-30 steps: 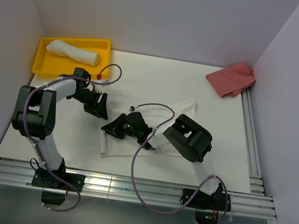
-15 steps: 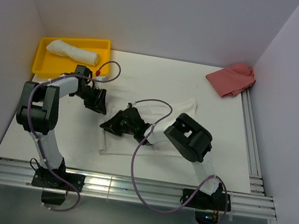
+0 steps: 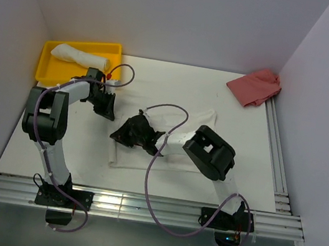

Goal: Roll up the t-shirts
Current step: Roll the tshirt

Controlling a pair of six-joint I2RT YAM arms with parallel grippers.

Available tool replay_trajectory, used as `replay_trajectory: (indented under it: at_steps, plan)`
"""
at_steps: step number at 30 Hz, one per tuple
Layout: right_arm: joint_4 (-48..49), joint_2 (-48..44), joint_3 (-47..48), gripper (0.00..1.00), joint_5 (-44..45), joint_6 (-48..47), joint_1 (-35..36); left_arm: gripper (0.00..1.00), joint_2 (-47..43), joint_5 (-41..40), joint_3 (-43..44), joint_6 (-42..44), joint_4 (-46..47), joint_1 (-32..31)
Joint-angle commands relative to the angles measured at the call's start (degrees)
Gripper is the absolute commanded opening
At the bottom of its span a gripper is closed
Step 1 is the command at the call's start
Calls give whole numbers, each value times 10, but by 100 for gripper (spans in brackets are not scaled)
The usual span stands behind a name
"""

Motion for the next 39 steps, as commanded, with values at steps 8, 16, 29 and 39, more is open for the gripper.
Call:
replay_trajectory:
  at_steps: [8, 16, 29, 39]
  plan:
    - [-231, -73, 58, 44, 154, -88, 48, 9, -4, -62, 23, 4, 28, -22]
    - [-319, -81, 86, 33, 194, -82, 83, 11, 0, -69, 21, 4, 27, -29]
    - [-361, -83, 67, 9, 208, -27, 91, 55, -37, -7, 46, 26, -10, -31]
    - [-345, -77, 34, 4, 194, -14, 81, 67, -68, 73, 36, 66, -65, 1]
